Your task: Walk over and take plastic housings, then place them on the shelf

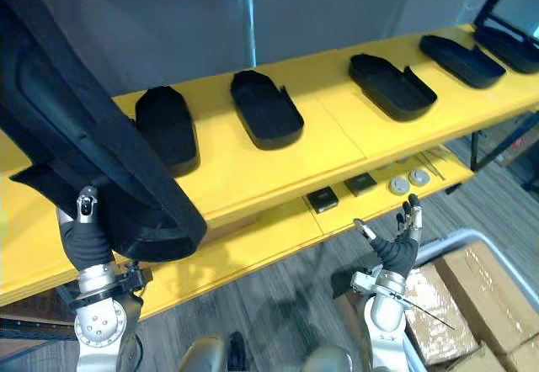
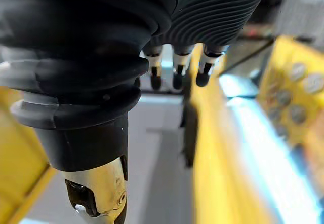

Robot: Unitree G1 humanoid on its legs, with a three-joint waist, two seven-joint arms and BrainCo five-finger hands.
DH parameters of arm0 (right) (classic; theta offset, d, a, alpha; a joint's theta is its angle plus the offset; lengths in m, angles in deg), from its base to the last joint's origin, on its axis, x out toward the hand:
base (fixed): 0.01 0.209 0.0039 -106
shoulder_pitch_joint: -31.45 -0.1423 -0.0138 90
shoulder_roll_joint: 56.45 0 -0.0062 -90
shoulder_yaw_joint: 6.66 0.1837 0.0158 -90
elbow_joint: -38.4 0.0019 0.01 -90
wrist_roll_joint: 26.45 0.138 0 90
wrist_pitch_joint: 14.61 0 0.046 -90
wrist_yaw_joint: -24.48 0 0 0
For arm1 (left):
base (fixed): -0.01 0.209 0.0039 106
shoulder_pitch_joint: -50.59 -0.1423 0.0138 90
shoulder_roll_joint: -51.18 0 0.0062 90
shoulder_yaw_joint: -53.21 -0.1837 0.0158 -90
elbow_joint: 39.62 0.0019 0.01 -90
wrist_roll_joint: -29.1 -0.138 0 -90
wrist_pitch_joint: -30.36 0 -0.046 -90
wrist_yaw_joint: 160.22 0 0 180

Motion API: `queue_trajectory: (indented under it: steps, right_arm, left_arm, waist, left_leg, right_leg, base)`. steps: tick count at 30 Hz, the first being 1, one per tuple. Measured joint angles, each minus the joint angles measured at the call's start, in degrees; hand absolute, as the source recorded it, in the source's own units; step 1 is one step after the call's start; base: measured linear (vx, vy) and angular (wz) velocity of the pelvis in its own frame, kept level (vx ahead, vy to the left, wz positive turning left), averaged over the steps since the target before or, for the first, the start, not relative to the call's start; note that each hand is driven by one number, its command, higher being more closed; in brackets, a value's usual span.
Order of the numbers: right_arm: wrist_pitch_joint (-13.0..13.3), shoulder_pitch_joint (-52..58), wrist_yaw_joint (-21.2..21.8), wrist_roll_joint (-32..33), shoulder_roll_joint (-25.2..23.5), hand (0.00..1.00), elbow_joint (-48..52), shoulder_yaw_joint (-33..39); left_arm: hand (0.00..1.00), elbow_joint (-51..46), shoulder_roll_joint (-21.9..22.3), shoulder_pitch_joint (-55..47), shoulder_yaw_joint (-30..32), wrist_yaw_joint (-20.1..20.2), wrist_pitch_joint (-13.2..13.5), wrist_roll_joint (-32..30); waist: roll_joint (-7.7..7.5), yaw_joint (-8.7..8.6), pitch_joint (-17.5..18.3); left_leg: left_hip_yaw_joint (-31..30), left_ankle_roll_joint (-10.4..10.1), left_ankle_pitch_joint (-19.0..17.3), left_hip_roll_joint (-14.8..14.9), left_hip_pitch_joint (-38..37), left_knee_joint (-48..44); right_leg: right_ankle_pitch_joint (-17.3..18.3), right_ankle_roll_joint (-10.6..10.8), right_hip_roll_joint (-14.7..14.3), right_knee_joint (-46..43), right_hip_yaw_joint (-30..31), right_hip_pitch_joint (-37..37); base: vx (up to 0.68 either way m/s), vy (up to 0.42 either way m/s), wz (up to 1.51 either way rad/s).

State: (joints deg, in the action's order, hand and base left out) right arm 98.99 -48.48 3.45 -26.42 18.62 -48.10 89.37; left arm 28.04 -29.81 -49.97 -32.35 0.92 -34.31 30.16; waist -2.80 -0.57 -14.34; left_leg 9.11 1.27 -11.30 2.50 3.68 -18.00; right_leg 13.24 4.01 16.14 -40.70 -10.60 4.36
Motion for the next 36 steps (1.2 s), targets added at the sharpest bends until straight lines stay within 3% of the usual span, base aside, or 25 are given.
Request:
queue_trajectory:
  steps: [1, 4, 5, 6, 9, 12, 15, 18, 20, 21, 23, 25, 28, 30, 31, 32, 33, 34, 36]
  right_arm:
    - [0.4, -0.2, 0.4, -0.9, 0.1, 0.00, 1.2, 1.0]
    - [0.9, -0.6, 1.0, -1.4, 2.0, 0.00, 3.9, 3.5]
    - [1.0, -1.3, 0.9, -1.4, 3.5, 0.00, 4.5, 4.3]
    - [1.0, -2.5, 0.9, -1.4, 5.0, 0.00, 5.1, 4.8]
    - [0.8, -6.8, 0.0, -1.3, 10.2, 0.00, 5.0, 5.5]
    - [0.9, -9.0, -1.9, -1.4, 12.1, 0.00, 5.2, 6.4]
    - [0.9, -9.3, -2.7, -1.4, 12.0, 0.00, 6.7, 6.2]
    - [1.2, -8.7, -2.4, -1.4, 11.2, 0.00, 10.5, 6.2]
    - [1.7, -7.2, -2.4, -1.4, 10.0, 0.00, 13.3, 6.6]
    - [2.2, -6.0, -2.5, -1.5, 8.6, 0.00, 14.3, 8.0]
    - [2.4, -4.2, -2.5, -1.5, 7.1, 0.00, 14.3, 10.3]
    - [2.4, -3.0, -2.4, -1.7, 6.3, 0.00, 14.3, 11.1]
    - [2.4, -4.5, -1.2, -0.8, 6.4, 0.00, 14.1, 10.0]
    - [2.6, -6.8, 0.1, 2.2, 7.1, 0.00, 12.2, 7.2]
    - [2.6, -7.2, 0.2, 3.6, 7.1, 0.00, 11.4, 6.3]
    - [2.6, -7.5, 1.2, 7.2, 7.6, 0.00, 10.8, 4.8]
    - [2.9, -7.6, 2.5, 10.9, 6.8, 0.00, 10.2, 3.1]
    - [3.1, -7.4, 3.5, 12.9, 4.2, 0.00, 8.6, 1.1]
    - [3.1, -7.5, 3.3, 12.1, 2.2, 0.00, 6.8, -2.0]
  left_arm:
    - [1.00, 0.0, 0.0, 1.5, 0.0, -0.9, -0.1, 0.1]
    - [1.00, 0.7, 0.2, 5.1, -0.1, -1.5, -0.3, 0.2]
    - [1.00, 1.6, -0.1, 6.6, -0.1, -1.5, -0.4, 0.3]
    - [1.00, 2.2, -0.2, 7.2, -0.1, -1.5, -0.5, 0.3]
    - [1.00, 2.8, 1.2, 5.9, -1.5, -1.0, -0.7, -0.1]
    - [1.00, 1.9, 1.2, 5.9, -1.5, -1.1, -0.4, -1.5]
    - [1.00, -0.5, 1.3, 5.1, -1.1, -1.3, 0.4, -1.4]
    - [1.00, -2.3, 1.3, 2.7, -0.8, -2.9, 0.7, -1.5]
    - [1.00, -3.0, 1.6, 2.4, -0.9, -3.5, 0.7, -1.5]
    - [1.00, -3.7, 2.0, 2.7, -1.3, -3.4, 0.8, -1.4]
    - [1.00, -4.3, 3.1, 2.5, -3.0, -2.8, 0.8, -1.4]
    - [1.00, -5.1, 3.1, 2.6, -4.2, -2.7, 0.8, -1.7]
    - [1.00, -4.9, 2.9, 2.0, -4.0, -2.8, 0.7, -2.2]
    - [1.00, -4.6, 2.9, 0.3, -3.2, -3.6, 0.9, -2.1]
    - [1.00, -4.3, 2.9, -0.1, -3.0, -4.1, 0.9, -2.2]
    - [1.00, -3.2, 3.4, -0.9, -3.0, -5.2, 0.9, -2.2]
    - [1.00, -1.2, 3.7, -1.3, -2.4, -6.1, 0.9, -2.2]
    - [1.00, 1.2, 3.5, -1.1, -2.1, -7.0, 0.7, -2.2]
    - [1.00, 2.2, 2.8, -1.1, -1.0, -7.3, 0.7, -2.7]
  waist:
    - [-0.08, -0.34, 0.2]
    - [0.32, -0.71, 0.6]
    - [0.08, -0.84, 1.0]
    - [-0.11, -1.66, 1.5]
    - [4.36, -1.55, 3.5]
    - [5.32, -1.53, 3.9]
    - [5.34, 0.00, 4.0]
    - [5.24, -0.08, 3.9]
    - [4.79, -0.70, 3.9]
    - [3.86, -1.98, 3.7]
    - [3.17, -2.10, 3.4]
    - [2.78, -2.65, 3.2]
    - [2.15, -2.96, 2.8]
    - [2.18, -2.89, 2.8]
    - [2.32, -2.85, 2.9]
    - [3.72, -2.79, 3.5]
    - [4.52, -2.50, 3.8]
    - [3.16, -3.71, 3.5]
    - [2.20, -3.64, 3.1]
  left_leg:
    - [-0.9, -0.3, 0.5, 0.1, -1.6, 1.9]
    - [-3.6, -0.3, 0.5, 0.9, -2.7, 3.1]
    - [-4.4, -0.4, 0.5, 0.6, -2.8, 2.9]
    - [-5.9, -1.9, -0.3, -0.1, -2.9, 2.4]
    - [-7.2, -4.0, -0.5, 2.9, -4.3, 4.2]
    - [-7.1, -4.9, 0.1, 3.0, -6.1, 3.6]
    - [-7.1, -5.0, 0.2, 3.0, -6.4, 3.5]
    - [-7.4, -5.0, 0.2, 2.4, -6.7, 3.9]
    - [-6.5, -5.0, 0.3, 1.4, -6.1, 4.5]
    - [-4.8, -4.8, 0.9, 0.5, -5.0, 4.7]
    - [-2.5, -3.6, 1.6, 0.2, -4.7, 7.2]
    - [4.2, -3.3, 1.3, 3.6, -2.1, 3.3]
    - [3.4, -3.2, 1.3, 7.3, 0.6, -5.1]
    - [-2.5, -2.8, 1.5, 10.8, 0.7, -6.4]
    - [-4.0, -2.1, 2.0, 11.0, 0.2, -5.1]
    - [-6.9, 1.6, 4.5, 11.6, -1.1, -1.6]
    - [-6.8, -6.9, -1.3, 9.7, -2.0, -2.5]
    - [-6.4, -9.7, -3.4, 7.7, -0.3, -6.6]
    - [-5.4, -11.3, -6.4, 6.7, 1.6, -11.8]
  right_leg:
    - [1.4, -0.4, -2.9, 5.0, 0.0, 0.6]
    - [1.1, -0.7, -7.5, 16.3, 1.5, 2.2]
    - [-2.4, -0.9, -8.6, 23.7, 3.5, 1.8]
    - [-10.3, 0.9, -8.6, 27.8, 4.9, 0.8]
    - [-10.6, 0.5, -11.2, 30.0, 2.6, -2.7]
    - [-9.7, -0.9, -11.5, 30.1, 2.5, -6.3]
    - [-9.5, -1.2, -11.4, 30.2, 2.7, -6.7]
    - [-9.0, -1.6, -11.0, 30.4, 2.6, -8.2]
    - [-7.4, -1.0, -9.8, 30.4, 1.2, -9.1]
    - [-5.6, -0.2, -8.0, 30.4, -0.9, -9.9]
    - [-5.4, 0.0, -6.1, 30.5, -3.2, -10.4]
    - [-5.2, 0.9, -3.9, 30.1, -5.4, -10.5]
    - [-3.9, 3.0, 0.3, 28.0, -4.6, -10.3]
    - [-2.2, 5.7, 3.8, 25.3, 0.6, -8.7]
    - [-2.0, 6.4, 4.4, 24.7, 2.5, -8.1]
    - [-1.5, 9.6, 5.0, 24.1, 5.6, -6.8]
    - [-1.5, 11.7, 6.7, 23.9, 10.0, -6.1]
    - [-1.5, 12.0, 7.4, 23.5, 13.7, -6.0]
    - [-2.8, 11.8, 8.5, 25.0, 14.6, -6.3]
  base:
    - [0.28, -0.029, 0.45]
    - [0.24, -0.106, 0.50]
    - [0.21, -0.147, 0.75]
    - [0.20, -0.170, 0.77]
    - [0.26, -0.141, 0.43]
    - [0.11, -0.035, 0.47]
    - [0.03, 0.012, 0.19]
    - [-0.03, 0.030, 0.29]
    - [-0.07, 0.040, 0.82]
    - [-0.09, 0.064, 1.20]
    - [-0.09, 0.064, 1.03]
    - [-0.07, 0.094, 0.83]
    - [-0.08, 0.233, 0.14]
    - [-0.07, 0.455, -0.57]
    - [-0.02, 0.528, -0.82]
    - [0.01, 0.600, -0.84]
    - [0.05, 0.665, -0.66]
    - [0.04, 0.512, -0.34]
    - [-0.01, 0.317, -0.16]
